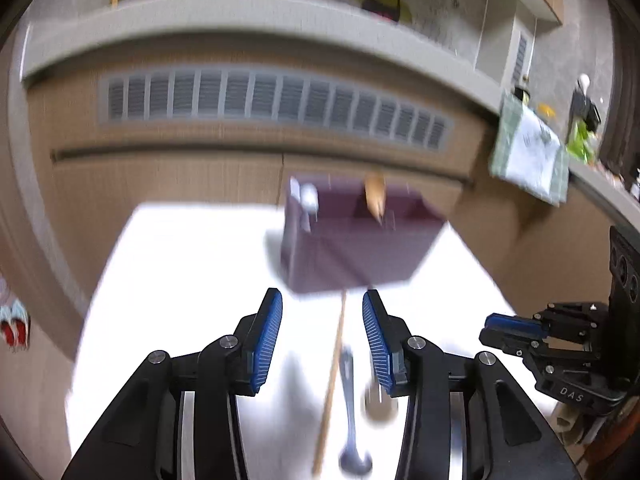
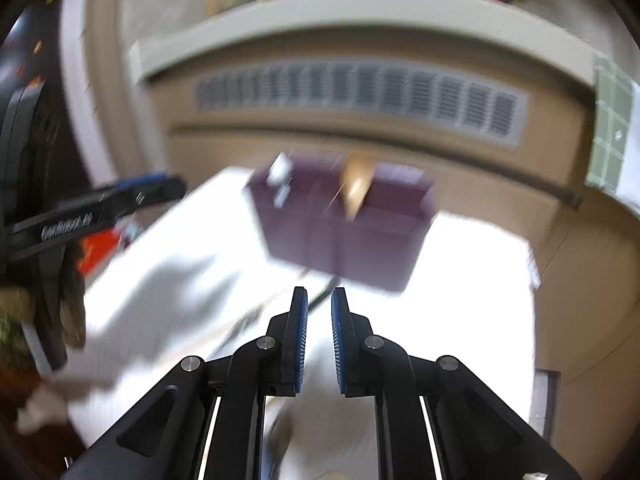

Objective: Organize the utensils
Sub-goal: 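Move the right tool to the blue rice paddle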

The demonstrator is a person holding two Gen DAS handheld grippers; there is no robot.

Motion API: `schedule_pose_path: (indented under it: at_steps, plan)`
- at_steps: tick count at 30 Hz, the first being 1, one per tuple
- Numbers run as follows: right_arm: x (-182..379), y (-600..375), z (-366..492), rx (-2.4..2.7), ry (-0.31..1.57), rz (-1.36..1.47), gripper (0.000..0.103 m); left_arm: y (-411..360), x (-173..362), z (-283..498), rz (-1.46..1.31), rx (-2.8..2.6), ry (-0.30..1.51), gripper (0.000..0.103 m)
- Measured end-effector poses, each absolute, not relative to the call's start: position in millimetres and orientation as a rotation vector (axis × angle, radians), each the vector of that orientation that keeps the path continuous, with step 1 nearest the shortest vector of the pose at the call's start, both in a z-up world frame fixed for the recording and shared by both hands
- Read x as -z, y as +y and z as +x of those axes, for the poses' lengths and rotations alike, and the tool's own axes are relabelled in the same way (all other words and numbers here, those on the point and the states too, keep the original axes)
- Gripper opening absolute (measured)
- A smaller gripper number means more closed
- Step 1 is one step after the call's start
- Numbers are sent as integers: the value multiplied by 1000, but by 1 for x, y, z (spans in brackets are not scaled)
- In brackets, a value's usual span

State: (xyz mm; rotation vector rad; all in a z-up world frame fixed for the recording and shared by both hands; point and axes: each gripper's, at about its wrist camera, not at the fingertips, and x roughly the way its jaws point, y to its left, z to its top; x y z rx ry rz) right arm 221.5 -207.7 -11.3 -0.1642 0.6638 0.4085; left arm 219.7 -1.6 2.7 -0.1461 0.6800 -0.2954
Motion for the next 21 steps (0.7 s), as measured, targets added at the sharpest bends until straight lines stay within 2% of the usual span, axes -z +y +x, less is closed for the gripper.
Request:
schedule_pose_path:
  at_steps: [4,8,10,15,21]
  plan:
    - [42,-201,185,-419,710,-210,12,6,28,190,-174,280,763,43]
    - [66,-216,167,-442,777,-133,12,13,49,170,-179,250,802,43]
    - [77,-225,169,-428,817,-84,16,14,57,167,-192,252,832,43]
    - [80,-234,162,-435,830,-39,18,11,56,169,-182,259,835,43]
    - [84,-207,140,-503,856,-170,19,4,59,171,-176,279,849,43]
